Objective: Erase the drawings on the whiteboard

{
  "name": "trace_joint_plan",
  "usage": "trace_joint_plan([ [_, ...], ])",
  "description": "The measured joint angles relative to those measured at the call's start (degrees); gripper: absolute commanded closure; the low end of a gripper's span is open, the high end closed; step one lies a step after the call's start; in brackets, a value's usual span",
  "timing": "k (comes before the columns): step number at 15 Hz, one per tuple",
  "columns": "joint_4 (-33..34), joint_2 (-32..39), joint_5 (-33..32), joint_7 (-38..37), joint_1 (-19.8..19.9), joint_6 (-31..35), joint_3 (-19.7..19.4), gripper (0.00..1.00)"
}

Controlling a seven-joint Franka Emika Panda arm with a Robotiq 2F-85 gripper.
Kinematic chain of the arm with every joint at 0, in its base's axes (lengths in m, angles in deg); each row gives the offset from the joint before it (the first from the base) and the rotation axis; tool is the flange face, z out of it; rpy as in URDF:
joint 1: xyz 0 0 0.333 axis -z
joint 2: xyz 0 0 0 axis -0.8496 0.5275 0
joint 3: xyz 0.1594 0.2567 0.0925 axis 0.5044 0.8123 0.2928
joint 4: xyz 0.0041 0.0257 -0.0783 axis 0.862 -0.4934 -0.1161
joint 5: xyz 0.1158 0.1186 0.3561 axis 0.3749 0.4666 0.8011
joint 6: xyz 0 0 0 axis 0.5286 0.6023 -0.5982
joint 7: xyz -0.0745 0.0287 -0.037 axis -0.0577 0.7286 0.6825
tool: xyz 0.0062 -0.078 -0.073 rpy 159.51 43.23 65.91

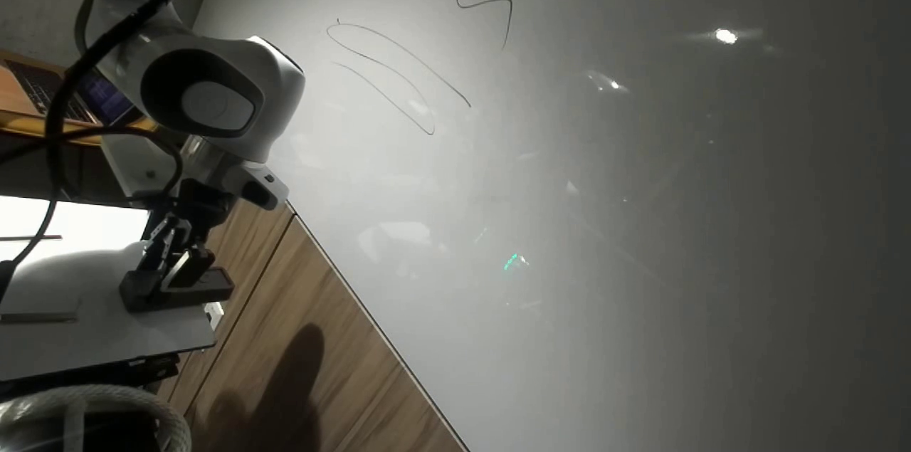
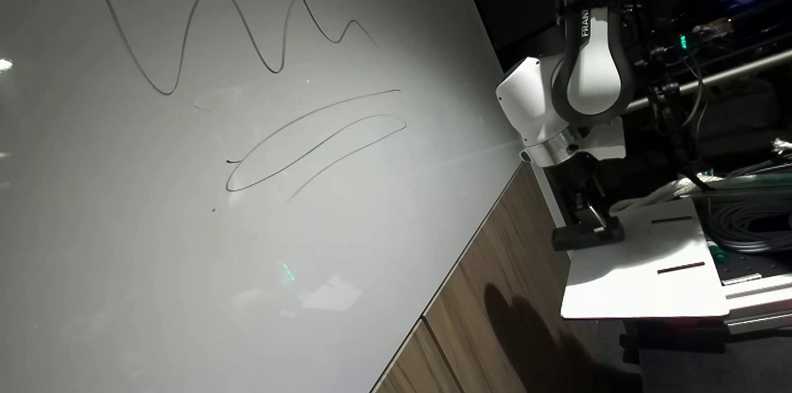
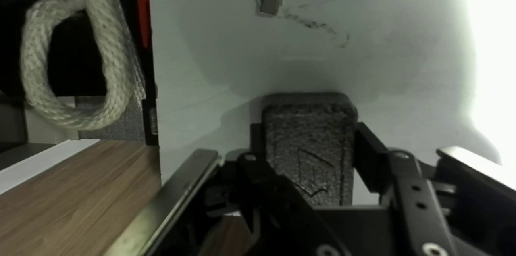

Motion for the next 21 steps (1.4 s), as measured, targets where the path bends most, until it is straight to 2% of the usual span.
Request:
trace_joint_plan([
  [6, 0.36, -0.83, -0.12, 0.33, -0.35, 0.0, 0.01, 0.71],
  [10, 0.35, -4.47, -1.34, -0.27, -2.36, -0.22, 0.87, 0.71],
  [15, 0.37, -13.12, -4.34, -4.02, -4.96, -3.84, 5.79, 0.71],
  [21, 1.75, -24.26, -4.38, -4.99, -7.31, -7.66, 12.29, 0.71],
])
